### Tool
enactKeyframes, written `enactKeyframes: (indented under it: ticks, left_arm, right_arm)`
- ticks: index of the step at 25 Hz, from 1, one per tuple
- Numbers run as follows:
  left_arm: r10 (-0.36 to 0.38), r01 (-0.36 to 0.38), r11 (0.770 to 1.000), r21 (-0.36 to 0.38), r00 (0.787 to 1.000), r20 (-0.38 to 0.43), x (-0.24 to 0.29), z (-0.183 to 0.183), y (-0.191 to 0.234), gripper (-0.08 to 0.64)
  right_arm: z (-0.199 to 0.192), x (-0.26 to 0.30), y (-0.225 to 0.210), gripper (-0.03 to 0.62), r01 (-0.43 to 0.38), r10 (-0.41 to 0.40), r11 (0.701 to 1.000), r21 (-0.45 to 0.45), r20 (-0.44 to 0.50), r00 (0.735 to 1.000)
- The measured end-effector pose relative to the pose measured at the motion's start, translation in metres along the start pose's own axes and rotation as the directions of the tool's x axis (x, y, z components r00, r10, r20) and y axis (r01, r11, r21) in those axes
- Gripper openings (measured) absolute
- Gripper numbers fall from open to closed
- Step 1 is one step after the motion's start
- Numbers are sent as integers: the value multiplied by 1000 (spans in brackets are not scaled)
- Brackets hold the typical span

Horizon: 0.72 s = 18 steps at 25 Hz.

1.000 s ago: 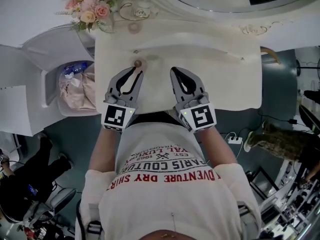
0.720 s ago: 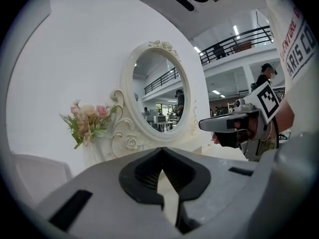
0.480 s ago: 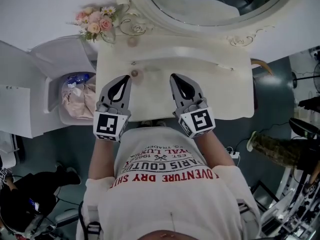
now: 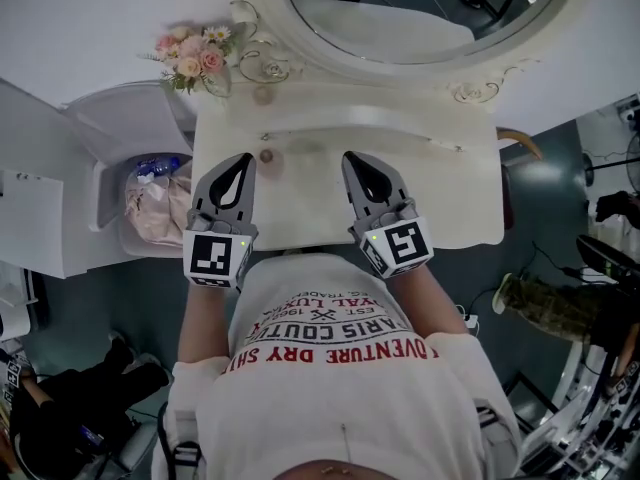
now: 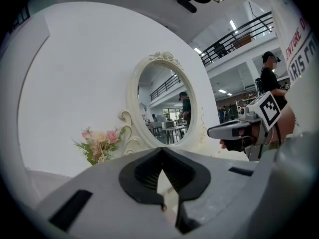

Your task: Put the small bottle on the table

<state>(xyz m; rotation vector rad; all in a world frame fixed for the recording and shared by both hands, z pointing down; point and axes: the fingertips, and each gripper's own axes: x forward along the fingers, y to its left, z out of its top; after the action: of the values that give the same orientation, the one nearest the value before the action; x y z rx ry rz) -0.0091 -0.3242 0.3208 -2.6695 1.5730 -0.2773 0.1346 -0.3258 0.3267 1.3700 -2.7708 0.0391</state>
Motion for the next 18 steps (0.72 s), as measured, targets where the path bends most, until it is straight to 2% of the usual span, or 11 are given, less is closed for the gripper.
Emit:
enactKeyframes:
  ticks: [6,10,18]
  left_arm:
    - [-32,32,999,-16,999,12,2,3,-6,6]
    - [-46,46,999,-15,999,-8,3,0,-8,6]
    - [-43,43,999,-20,999,-15,3,-6,-5,7]
  right_arm:
    - [-2,0,-3,-2,4,-5,1000,-8,-17,1000]
    - [-5,-1,-4,-2,19,-19,1000,-12,-31,999]
    - [-9,2,-3,-2,26,-26,1000,-12,-44,999]
